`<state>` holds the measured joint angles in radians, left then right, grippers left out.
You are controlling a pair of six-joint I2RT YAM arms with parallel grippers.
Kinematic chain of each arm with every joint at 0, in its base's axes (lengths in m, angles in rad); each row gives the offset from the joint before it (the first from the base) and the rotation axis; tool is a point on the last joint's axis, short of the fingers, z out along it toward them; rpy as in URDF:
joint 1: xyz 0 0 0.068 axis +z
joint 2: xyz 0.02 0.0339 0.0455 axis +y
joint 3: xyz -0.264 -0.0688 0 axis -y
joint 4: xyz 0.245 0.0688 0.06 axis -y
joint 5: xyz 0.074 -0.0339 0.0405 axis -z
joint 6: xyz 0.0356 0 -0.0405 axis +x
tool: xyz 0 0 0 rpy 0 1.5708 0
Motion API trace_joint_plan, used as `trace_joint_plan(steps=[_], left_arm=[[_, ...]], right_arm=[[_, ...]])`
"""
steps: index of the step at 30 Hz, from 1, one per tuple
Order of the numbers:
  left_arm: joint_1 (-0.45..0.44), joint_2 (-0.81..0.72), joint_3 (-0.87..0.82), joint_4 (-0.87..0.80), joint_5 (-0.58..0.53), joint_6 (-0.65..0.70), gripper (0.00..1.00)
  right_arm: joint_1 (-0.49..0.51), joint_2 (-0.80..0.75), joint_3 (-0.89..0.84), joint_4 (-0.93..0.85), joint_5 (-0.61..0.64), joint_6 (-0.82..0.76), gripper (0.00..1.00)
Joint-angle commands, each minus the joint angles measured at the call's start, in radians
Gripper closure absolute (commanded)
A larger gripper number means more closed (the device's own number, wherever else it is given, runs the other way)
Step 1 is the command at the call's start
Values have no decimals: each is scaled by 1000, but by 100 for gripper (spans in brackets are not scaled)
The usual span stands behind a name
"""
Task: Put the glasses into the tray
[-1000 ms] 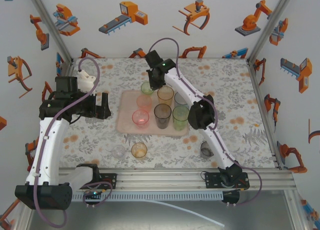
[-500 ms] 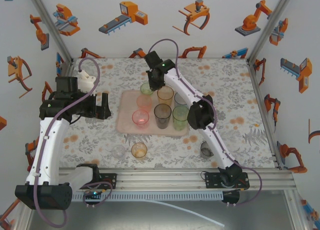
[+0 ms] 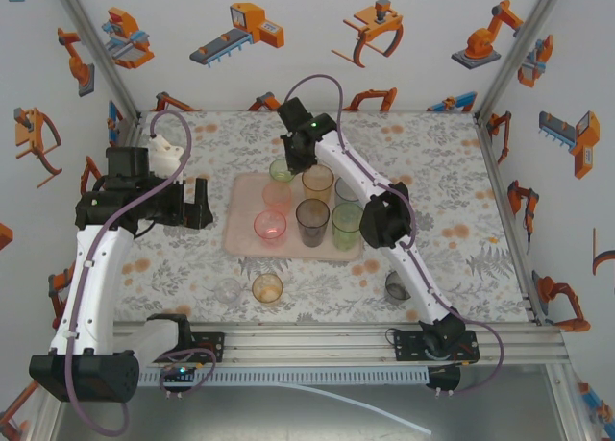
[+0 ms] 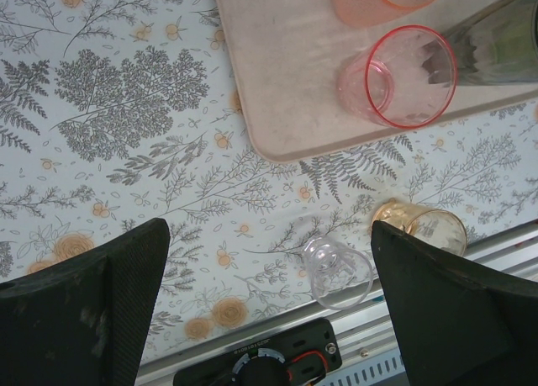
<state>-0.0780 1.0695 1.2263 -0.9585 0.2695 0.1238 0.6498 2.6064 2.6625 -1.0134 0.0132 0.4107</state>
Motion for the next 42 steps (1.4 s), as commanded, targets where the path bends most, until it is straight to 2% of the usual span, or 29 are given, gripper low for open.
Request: trace_joint_plan(steps=[1,42], left_arm=[[4,-4,-12,-3,20,-2,3],[13,4,-8,4,38,-9,3]], right_arm=[[-7,26,35,-13,-22,10,96],[-12,38,37,-12,-68,12,84]])
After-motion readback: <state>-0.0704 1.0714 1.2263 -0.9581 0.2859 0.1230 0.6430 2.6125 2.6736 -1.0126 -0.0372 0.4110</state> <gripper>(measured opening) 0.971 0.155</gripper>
